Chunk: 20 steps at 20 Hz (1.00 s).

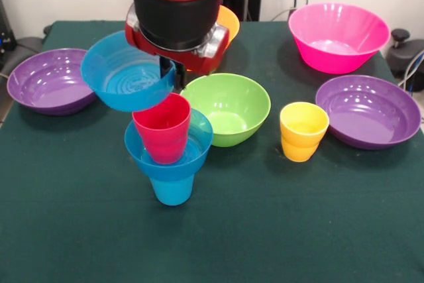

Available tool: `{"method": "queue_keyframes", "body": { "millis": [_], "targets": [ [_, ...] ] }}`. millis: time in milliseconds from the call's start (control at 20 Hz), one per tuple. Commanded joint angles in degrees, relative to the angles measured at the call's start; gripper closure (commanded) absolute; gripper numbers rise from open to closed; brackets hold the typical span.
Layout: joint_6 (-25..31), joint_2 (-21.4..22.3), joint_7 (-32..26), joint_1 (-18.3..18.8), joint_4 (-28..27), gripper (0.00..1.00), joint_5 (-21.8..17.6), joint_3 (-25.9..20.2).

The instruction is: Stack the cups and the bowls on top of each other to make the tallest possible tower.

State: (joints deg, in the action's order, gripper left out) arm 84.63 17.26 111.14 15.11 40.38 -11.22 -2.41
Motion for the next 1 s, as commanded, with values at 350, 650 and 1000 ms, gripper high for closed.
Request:
{"method": "queue_keyframes", "body": {
  "millis": [350, 650, 1000],
  "targets": [
    [-1.0, -4.6, 7.7, -3.0, -6.7, 1.0, -0.1, -2.0],
    [1.1, -6.0, 7.4, -3.3, -9.6, 1.0, 0.1, -1.5],
    [1.1, -5.9, 8.2, -3.8, -8.9, 1.0, 0.9, -0.3]
  ]
}}
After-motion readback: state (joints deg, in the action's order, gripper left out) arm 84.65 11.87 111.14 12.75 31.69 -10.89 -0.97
